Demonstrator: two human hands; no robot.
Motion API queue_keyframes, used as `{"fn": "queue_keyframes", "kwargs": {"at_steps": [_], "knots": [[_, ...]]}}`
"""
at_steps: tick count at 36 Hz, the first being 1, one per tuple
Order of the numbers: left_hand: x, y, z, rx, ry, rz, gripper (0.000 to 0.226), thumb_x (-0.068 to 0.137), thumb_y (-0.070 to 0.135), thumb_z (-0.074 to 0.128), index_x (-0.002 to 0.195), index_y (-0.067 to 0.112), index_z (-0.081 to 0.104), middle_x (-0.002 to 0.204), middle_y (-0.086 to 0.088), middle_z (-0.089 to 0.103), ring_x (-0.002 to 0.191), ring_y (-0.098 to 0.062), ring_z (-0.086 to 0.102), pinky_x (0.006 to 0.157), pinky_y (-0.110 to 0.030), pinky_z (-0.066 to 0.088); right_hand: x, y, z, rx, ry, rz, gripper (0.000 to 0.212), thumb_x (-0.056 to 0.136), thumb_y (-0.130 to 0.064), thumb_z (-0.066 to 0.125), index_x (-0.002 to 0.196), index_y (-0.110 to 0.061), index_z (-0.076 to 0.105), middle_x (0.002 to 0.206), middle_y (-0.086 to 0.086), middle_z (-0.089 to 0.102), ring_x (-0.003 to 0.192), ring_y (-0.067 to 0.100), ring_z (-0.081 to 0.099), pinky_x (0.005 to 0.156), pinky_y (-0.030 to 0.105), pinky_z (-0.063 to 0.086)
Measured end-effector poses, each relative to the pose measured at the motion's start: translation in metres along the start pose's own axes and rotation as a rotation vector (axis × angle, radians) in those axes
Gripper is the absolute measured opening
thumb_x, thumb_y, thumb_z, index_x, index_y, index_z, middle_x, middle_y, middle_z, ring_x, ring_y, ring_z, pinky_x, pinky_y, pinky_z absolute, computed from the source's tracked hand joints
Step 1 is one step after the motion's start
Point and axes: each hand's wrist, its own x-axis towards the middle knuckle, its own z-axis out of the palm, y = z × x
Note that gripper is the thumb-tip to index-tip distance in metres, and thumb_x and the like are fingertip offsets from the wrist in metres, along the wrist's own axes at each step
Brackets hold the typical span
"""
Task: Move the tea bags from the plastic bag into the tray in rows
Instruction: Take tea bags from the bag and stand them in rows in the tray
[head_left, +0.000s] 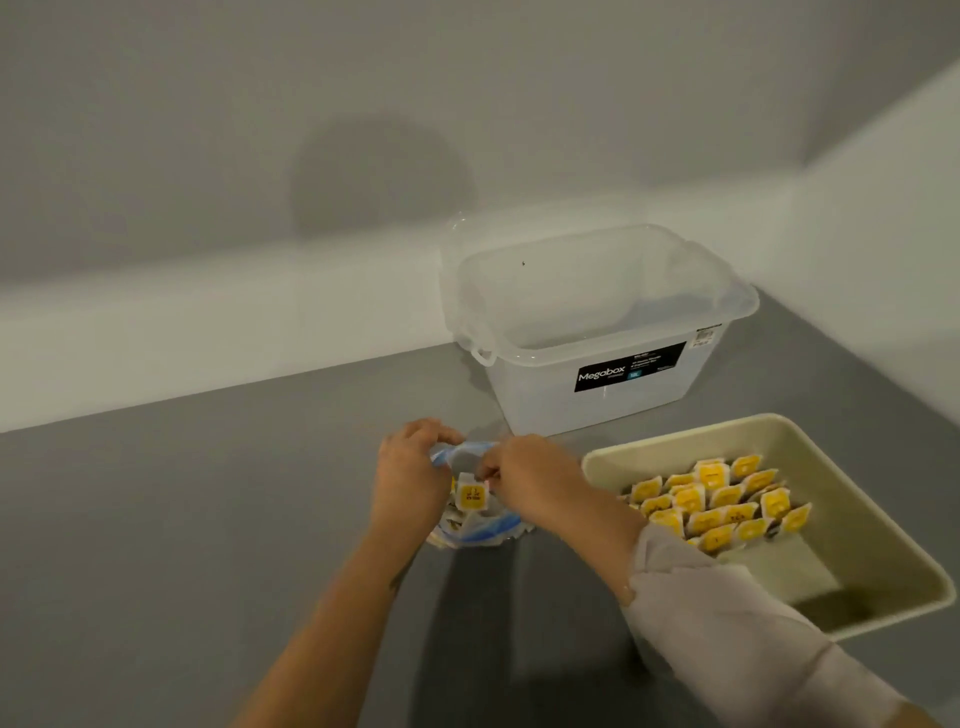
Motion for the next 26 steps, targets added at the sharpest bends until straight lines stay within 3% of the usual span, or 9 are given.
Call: {"fn": "queue_keyframes", "kwargs": {"at_steps": [3,6,12,19,23,26], "knots": [[-0.002,-0.003,0.001,0.049,-0.078,-0.021,0.035,0.077,-0.007,0.058,0.091,0.024,0.066,0.128,0.0,0.056,0.125,-0.019,0.045,0.099,-0.021,0.03,0.01,-0.011,0.013,-0.074,-0.077,0.063,0.031,0.096,-0.022,0.049,0.125,-0.016,0.057,0.124,0.008,0.059,0.111,0.028,0.057,0.088,0.031,0.043],[-0.005,-0.008,0.002,0.078,-0.117,-0.016,0.033,0.081,-0.001,0.059,0.101,0.024,0.065,0.135,0.004,0.049,0.127,-0.014,0.039,0.095,-0.014,0.022,0.024,-0.019,0.023,-0.065,-0.166,0.141,0.031,0.097,-0.022,0.049,0.126,-0.012,0.052,0.128,0.007,0.056,0.118,0.026,0.053,0.1,0.032,0.042],[-0.003,-0.013,-0.001,0.047,-0.178,-0.008,0.035,0.084,-0.001,0.058,0.111,0.021,0.063,0.137,0.004,0.046,0.128,-0.015,0.04,0.099,-0.015,0.027,0.051,-0.031,0.032,-0.072,-0.378,0.3,0.049,0.096,-0.028,0.054,0.14,-0.014,0.037,0.142,0.008,0.044,0.131,0.025,0.042,0.111,0.034,0.032],[0.004,-0.015,-0.005,0.017,-0.21,-0.01,0.035,0.083,-0.002,0.058,0.101,0.026,0.066,0.134,0.009,0.048,0.125,-0.011,0.042,0.094,-0.012,0.028,0.05,-0.024,0.031,-0.007,-0.268,0.358,0.038,0.096,-0.029,0.053,0.131,-0.016,0.049,0.132,0.007,0.054,0.121,0.021,0.051,0.102,0.029,0.038],[0.008,-0.013,-0.005,0.028,-0.19,-0.015,0.032,0.084,0.0,0.061,0.103,0.026,0.067,0.132,0.008,0.048,0.123,-0.012,0.043,0.094,-0.014,0.029,0.033,-0.016,0.022,0.093,-0.083,0.235,0.03,0.1,-0.028,0.041,0.129,-0.025,0.049,0.121,0.006,0.059,0.101,0.021,0.056,0.091,0.03,0.044],[0.009,-0.009,-0.005,0.044,-0.119,-0.02,0.022,0.086,0.008,0.064,0.101,0.024,0.067,0.114,0.01,0.051,0.114,-0.011,0.046,0.091,-0.014,0.032,0.033,-0.012,0.013,0.013,-0.087,0.212,0.031,0.098,-0.027,0.047,0.13,-0.023,0.049,0.124,0.009,0.058,0.105,0.025,0.057,0.09,0.032,0.044]]}}
